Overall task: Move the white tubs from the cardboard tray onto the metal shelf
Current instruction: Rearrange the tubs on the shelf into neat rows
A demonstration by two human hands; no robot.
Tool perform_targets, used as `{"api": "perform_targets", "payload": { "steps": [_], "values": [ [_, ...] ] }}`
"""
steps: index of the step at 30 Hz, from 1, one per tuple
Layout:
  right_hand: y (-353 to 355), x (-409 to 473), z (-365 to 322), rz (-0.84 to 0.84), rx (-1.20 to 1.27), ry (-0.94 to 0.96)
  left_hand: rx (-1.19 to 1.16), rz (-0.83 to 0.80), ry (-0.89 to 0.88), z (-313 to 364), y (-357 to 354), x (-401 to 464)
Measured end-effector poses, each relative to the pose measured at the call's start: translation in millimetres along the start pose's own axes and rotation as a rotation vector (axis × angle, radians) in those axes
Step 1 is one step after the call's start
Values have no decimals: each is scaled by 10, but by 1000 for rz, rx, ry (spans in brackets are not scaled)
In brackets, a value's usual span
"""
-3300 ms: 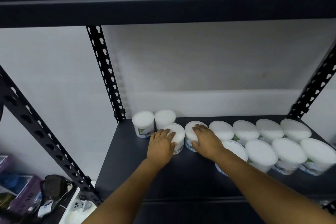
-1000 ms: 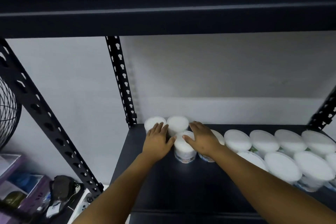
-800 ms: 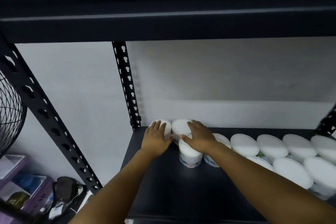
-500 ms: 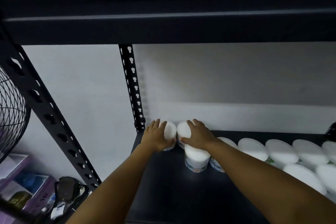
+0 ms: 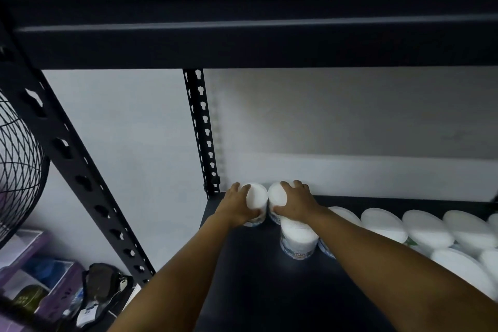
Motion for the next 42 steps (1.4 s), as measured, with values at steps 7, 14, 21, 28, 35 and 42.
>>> {"api": "perform_targets", "payload": {
  "steps": [7, 14, 21, 28, 35, 42],
  "values": [
    [12, 1, -1, 34, 37, 4, -70, 24, 23, -5, 15, 13],
    [13, -9, -2, 50, 56, 13, -92, 40, 36, -17, 20, 8],
    [77, -9, -42, 88, 73, 46, -119, 120, 34, 11, 102, -13],
    [332, -42, -76, 210, 123, 101, -115, 241, 4, 185, 350, -29],
    [708, -235, -119, 306, 182, 165, -95, 310, -58, 432, 617, -188],
    [1020, -689, -73, 336, 183, 202, -95, 346, -82, 730, 740, -582]
  ]
}}
Point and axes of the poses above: each hand's wrist, its own x-axis towards the middle knuckle, its own y-axis out of the back of the hand, z = x × y, the point moved 6 cm from there along x, towards the middle knuckle, and after that the axes turned 5 degrees about -x, right-handed, at the moved point
